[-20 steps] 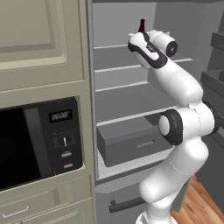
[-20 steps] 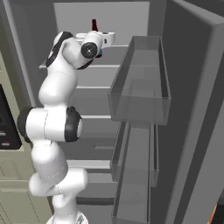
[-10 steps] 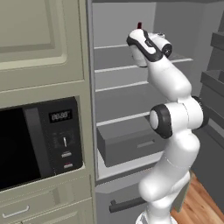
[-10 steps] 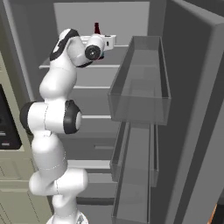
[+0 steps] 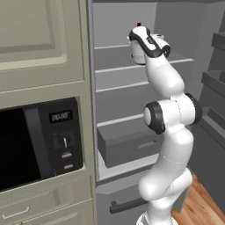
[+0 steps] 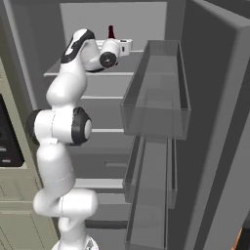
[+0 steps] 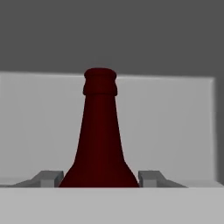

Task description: Place the beer and liquor on the top shelf of the fridge to keep them out of children's reach, and place the avocado on lower shelves for easy access.

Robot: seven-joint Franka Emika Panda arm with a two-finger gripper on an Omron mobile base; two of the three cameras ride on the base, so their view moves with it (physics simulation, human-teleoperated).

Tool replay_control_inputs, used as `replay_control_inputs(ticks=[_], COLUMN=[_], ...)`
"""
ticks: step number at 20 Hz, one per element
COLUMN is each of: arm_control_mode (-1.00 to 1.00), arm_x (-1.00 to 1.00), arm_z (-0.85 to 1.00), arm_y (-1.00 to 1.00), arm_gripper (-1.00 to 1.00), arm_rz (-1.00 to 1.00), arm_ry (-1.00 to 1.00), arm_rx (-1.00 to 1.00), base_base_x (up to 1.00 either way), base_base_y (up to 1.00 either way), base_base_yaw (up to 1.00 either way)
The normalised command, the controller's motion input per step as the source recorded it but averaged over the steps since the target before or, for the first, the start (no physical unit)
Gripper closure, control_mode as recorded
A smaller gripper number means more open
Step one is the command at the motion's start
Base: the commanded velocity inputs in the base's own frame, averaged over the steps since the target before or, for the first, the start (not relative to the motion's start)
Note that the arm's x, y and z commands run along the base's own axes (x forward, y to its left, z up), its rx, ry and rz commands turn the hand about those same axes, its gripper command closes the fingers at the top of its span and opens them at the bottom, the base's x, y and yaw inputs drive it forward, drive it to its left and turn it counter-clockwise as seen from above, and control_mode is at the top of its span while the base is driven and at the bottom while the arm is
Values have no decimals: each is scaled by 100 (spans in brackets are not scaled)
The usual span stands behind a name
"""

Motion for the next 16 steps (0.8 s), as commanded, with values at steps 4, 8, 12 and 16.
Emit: replay_control_inputs(ticks=[4,8,12,16], arm_control_mode=[-100,-100,-100,-100], arm_x=[41,36,10,0], arm_z=[-7,-2,0,0], arm_y=[0,2,0,0], arm_gripper=[100,100,-100,-100], arm_rz=[0,0,0,0], arm_ry=[0,0,1,3], arm_rx=[0,0,0,-1], base_base_x=[0,0,0,0], base_base_y=[0,0,0,0], base_base_yaw=[0,0,0,0])
